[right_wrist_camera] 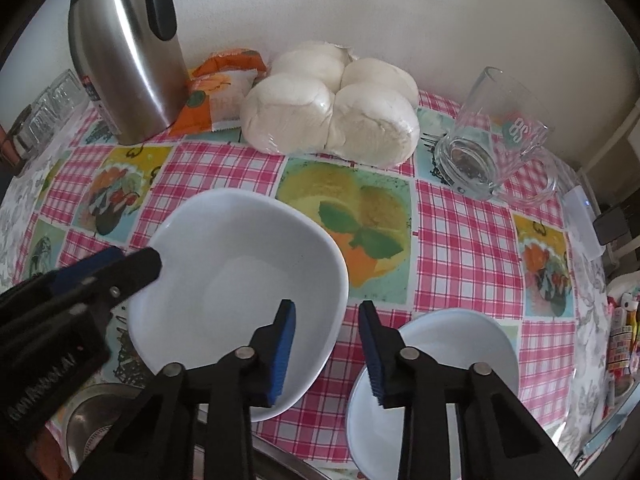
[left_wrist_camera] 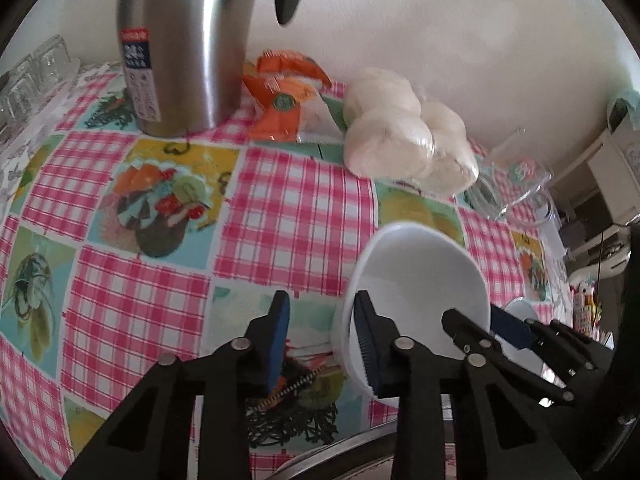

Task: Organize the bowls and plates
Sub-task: 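Close both tools on the rim of the white square bowl, then lift the white square bowl with both tools toward the basin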

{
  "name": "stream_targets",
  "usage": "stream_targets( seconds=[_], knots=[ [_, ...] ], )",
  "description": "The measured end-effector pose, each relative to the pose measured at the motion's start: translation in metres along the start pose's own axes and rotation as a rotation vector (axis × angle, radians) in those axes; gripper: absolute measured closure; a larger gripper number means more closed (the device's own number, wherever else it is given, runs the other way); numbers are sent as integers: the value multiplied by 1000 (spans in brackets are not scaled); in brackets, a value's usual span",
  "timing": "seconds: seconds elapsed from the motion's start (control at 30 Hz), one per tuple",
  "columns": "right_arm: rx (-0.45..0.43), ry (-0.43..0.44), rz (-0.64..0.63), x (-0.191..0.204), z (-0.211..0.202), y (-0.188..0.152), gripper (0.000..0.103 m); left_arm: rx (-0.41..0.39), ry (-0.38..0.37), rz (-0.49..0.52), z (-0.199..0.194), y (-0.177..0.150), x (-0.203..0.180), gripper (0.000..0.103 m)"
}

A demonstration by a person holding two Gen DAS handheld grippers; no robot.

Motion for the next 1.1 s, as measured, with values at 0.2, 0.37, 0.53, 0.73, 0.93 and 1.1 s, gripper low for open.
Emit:
stream_targets(
  seconds=[0.2, 0.37, 0.53, 0.73, 0.93, 1.1],
  knots=[
    [18, 13, -10, 0, 3, -2, 81, 29, -22, 31, 5, -8, -4, 87],
    [13, 31, -21, 4, 2, -2, 86, 25, -45, 63, 5, -10, -10, 94],
    [-19, 51, 15, 3, -4, -1, 86, 12, -59, 66, -2, -8, -11, 94],
    [-98, 74, 48, 1, -30, 7, 86, -61, -91, 72, -33, 2, -16, 94],
    [-201, 49, 77, 1, -75, 8, 86, -145, -105, 111, -77, 7, -30, 94],
    [-272, 52, 145, -3, -108, 0, 86, -194, -88, 163, -108, -1, -42, 94]
  ],
)
Point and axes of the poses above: each gripper's, at about its wrist camera, not at the fingertips, and z roughly the way its jaws point, x to its left, y to its top, the point moved 8 cm from there along z, roughly the way its jaws point, and after that the axes turned 12 degrees about -z, right-handed, at the moved point
